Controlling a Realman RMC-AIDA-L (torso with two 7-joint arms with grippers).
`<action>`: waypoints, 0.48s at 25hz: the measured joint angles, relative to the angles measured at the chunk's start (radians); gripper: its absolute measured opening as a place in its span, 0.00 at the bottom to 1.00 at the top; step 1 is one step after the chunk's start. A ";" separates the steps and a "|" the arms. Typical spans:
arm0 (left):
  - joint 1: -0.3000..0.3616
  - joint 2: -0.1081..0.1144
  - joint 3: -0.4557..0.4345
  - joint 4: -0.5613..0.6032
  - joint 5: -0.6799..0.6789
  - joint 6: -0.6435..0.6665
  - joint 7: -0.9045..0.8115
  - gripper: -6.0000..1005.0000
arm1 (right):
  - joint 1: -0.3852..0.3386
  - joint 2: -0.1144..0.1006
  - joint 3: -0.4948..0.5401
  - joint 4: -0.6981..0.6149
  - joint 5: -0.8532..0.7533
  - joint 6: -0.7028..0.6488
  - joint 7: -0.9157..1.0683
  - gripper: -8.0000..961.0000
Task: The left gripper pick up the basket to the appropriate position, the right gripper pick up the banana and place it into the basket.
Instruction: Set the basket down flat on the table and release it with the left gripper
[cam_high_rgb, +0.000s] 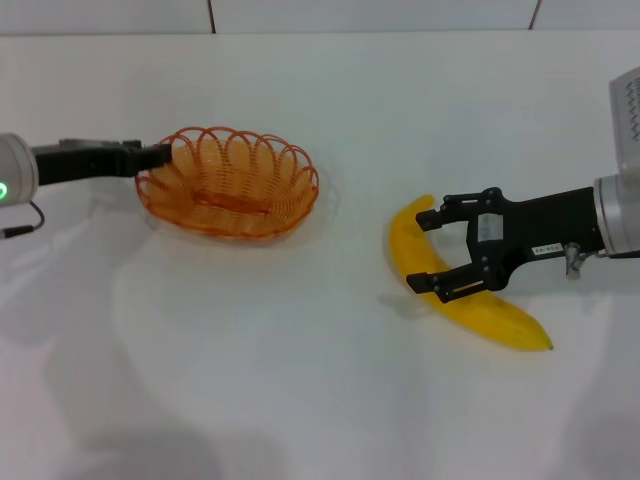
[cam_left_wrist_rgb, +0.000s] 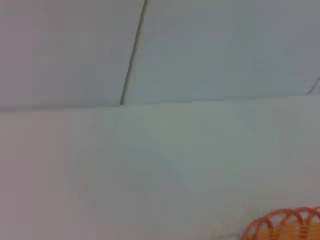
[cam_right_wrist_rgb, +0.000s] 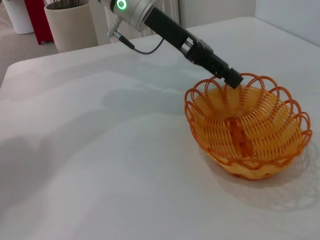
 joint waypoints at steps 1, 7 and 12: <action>0.000 0.000 0.000 0.000 0.000 0.000 0.000 0.26 | 0.000 0.000 0.002 0.000 0.000 0.000 0.000 0.93; 0.044 0.003 0.001 0.115 -0.069 0.022 0.103 0.50 | 0.004 0.000 0.007 0.000 0.003 0.000 0.002 0.93; 0.090 0.000 0.001 0.200 -0.132 0.141 0.239 0.58 | 0.001 0.000 0.008 -0.001 0.027 0.000 0.000 0.93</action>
